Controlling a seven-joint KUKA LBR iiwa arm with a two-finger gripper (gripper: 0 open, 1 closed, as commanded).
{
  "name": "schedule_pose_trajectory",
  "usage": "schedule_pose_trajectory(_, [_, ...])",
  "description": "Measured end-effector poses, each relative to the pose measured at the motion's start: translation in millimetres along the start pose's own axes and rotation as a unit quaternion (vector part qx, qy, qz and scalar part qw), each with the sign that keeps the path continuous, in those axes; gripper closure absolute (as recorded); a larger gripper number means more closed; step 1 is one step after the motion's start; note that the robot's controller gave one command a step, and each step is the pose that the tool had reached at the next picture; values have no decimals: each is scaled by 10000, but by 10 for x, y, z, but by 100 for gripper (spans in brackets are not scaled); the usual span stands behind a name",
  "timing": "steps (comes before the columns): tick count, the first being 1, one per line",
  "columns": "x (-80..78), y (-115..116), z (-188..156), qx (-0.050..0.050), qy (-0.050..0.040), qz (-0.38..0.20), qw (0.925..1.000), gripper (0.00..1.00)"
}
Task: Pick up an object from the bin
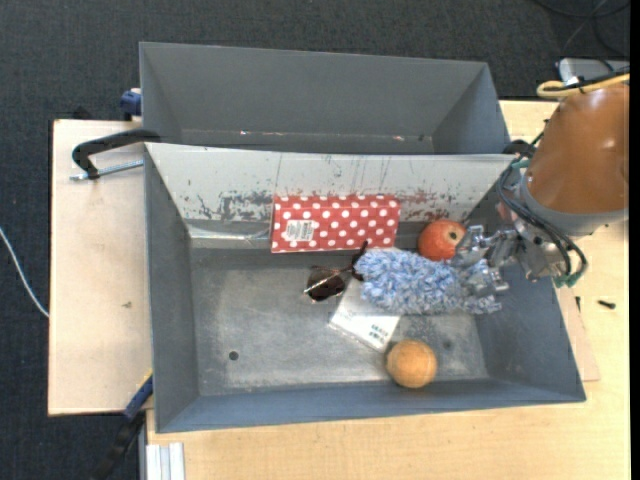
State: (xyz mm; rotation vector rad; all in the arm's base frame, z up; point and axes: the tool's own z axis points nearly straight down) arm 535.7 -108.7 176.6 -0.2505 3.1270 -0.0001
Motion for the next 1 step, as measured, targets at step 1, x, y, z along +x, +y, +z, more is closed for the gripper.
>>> schedule_pose_trajectory(1, [-6,-108,-746,3,-12,-1971,9804,100])
